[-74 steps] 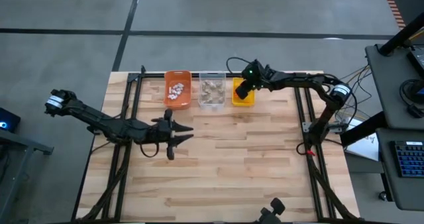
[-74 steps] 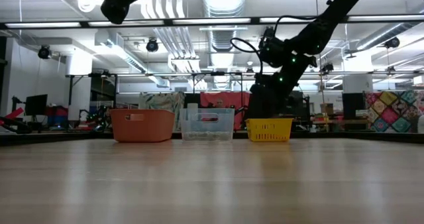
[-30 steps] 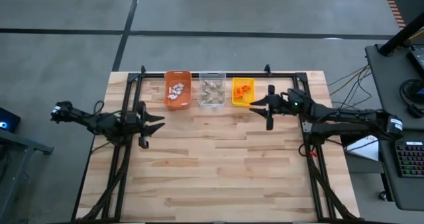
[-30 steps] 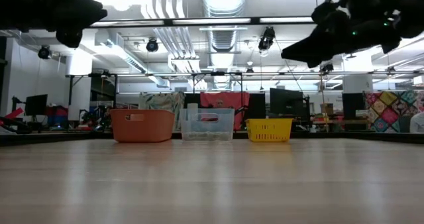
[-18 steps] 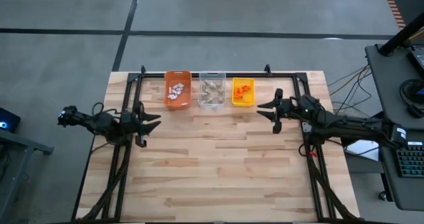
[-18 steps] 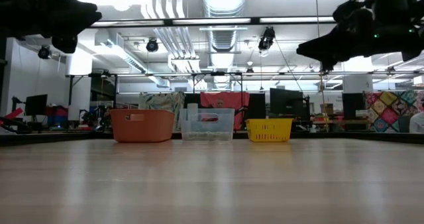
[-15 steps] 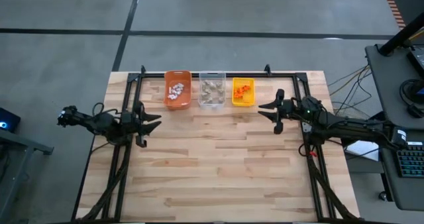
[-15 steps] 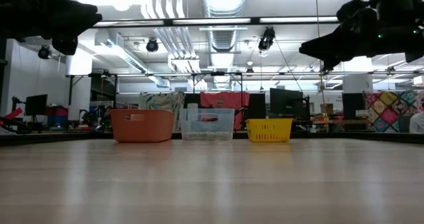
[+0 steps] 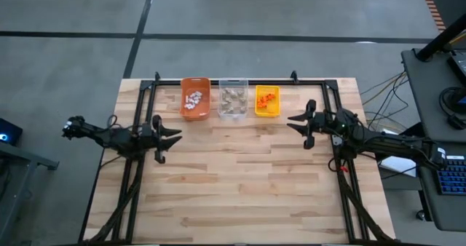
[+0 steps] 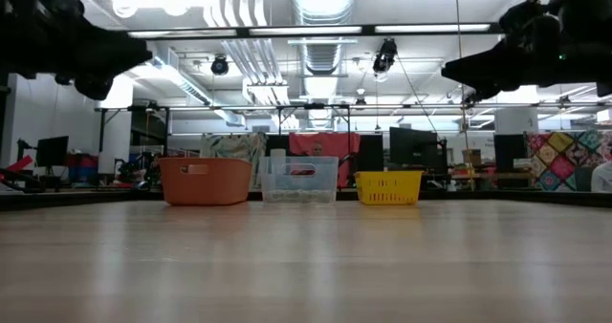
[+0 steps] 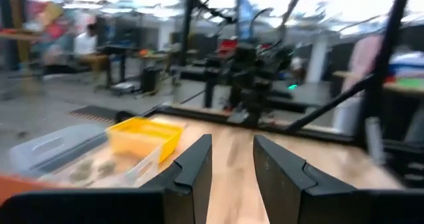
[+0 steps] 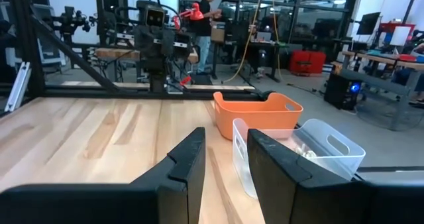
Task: Sort Halloween decoration
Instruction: Return to Home Position
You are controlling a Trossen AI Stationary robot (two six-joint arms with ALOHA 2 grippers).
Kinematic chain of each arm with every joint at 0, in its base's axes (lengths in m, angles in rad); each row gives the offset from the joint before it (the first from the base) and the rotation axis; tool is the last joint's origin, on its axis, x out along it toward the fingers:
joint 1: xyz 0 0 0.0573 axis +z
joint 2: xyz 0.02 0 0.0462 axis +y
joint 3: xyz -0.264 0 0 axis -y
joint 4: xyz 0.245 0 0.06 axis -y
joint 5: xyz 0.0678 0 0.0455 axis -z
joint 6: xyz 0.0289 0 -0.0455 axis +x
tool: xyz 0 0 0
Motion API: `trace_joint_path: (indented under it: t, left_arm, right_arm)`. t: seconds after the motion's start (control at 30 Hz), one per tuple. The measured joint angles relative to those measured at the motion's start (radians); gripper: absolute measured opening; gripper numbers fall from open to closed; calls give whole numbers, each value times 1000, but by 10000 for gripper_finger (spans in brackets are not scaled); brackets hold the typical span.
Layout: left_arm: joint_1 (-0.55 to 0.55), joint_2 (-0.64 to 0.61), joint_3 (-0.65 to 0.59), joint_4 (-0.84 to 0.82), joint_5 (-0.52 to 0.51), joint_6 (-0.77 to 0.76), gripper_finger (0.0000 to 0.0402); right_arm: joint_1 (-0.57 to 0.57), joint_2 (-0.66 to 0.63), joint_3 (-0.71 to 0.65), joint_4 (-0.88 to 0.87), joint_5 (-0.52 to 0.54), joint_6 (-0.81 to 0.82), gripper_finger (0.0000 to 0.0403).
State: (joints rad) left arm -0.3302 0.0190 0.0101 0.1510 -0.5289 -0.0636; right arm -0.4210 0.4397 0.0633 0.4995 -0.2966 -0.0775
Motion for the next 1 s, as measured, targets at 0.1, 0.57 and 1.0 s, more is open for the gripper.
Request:
trace_joint_path:
  t: [0.1, 0.57, 1.0]
  left_arm:
    - [0, 8, 0, -48, -89, -29, 94]
    - [0, 86, 10, -80, -159, -28, 94]
    - [0, 139, 10, -76, -158, -27, 94]
  right_arm:
    - [0, -1, -9, 0, 0, -12, 104]
    - [-1, 1, -14, -34, 156, -70, 105]
    - [-1, 2, -15, -85, 166, 268, 105]
